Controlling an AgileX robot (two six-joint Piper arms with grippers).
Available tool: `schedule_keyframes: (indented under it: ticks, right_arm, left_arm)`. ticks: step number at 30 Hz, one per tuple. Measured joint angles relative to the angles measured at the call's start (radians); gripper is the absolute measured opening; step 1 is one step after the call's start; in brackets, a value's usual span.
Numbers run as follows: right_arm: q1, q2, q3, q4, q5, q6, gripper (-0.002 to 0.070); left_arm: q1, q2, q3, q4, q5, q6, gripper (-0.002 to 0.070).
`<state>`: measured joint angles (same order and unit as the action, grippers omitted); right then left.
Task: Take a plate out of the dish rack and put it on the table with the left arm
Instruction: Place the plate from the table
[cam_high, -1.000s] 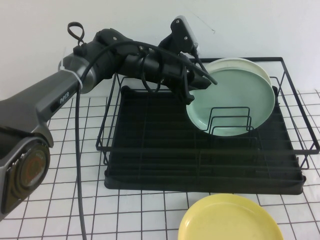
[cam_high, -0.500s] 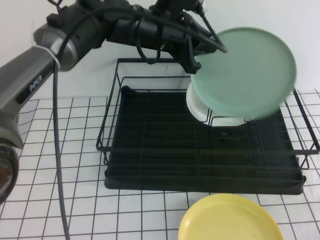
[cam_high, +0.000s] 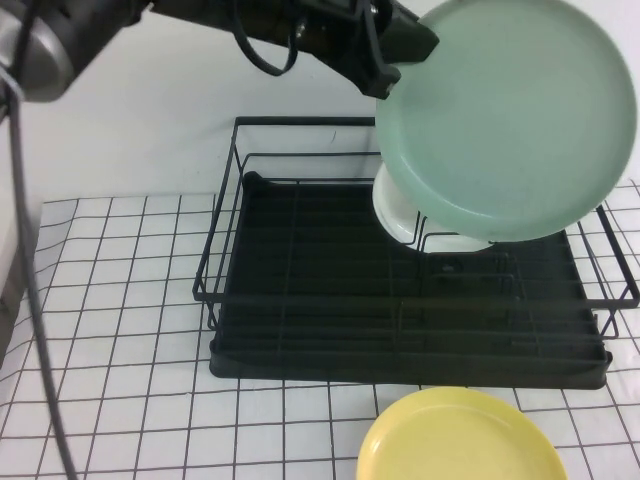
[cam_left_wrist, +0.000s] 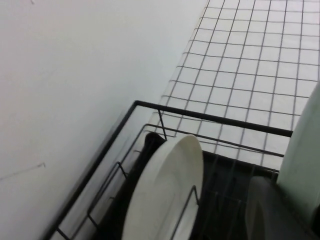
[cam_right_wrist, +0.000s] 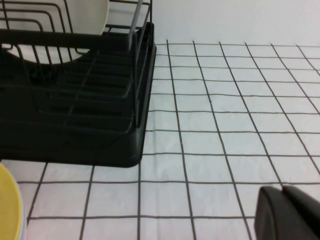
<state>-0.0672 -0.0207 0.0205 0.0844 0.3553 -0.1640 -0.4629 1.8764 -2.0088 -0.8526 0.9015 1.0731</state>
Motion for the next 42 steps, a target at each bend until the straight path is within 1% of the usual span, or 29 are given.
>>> schedule_keyframes:
  ticks: [2,5,10,13,16,22,30,42]
  right_arm:
    - [0.000,0.000,0.000,0.000,0.000,0.000,-0.0001]
    - [0.000,0.000,0.000,0.000,0.000,0.000,-0.0001]
    - [0.000,0.000,0.000,0.000,0.000,0.000,-0.0001]
    - [0.000,0.000,0.000,0.000,0.000,0.000,-0.0001]
    - [0.000,0.000,0.000,0.000,0.000,0.000,-0.0001]
    - [0.000,0.000,0.000,0.000,0.000,0.000,-0.0001]
    - [0.000,0.000,0.000,0.000,0.000,0.000,-0.0001]
    - [0.000,0.000,0.000,0.000,0.000,0.000,-0.0001]
  left_arm:
    - [-0.004,-0.043,0.037,0.016,0.016,-0.069,0.0018]
    - [-0.034,-0.114,0.152,0.070,0.013,-0.156,0.0018]
    - [-0.117,-0.221,0.393,0.186,-0.003,-0.301,0.0018]
    - [-0.158,-0.245,0.493,0.238,0.013,-0.399,0.0018]
    - [-0.178,-0.242,0.573,0.261,0.010,-0.461,0.0018]
    - [-0.186,-0.170,0.614,0.264,-0.001,-0.515,0.0018]
    - [-0.199,-0.027,0.614,0.276,-0.012,-0.519,0.0018]
    - [-0.205,0.005,0.606,0.275,-0.012,-0.504,0.0017]
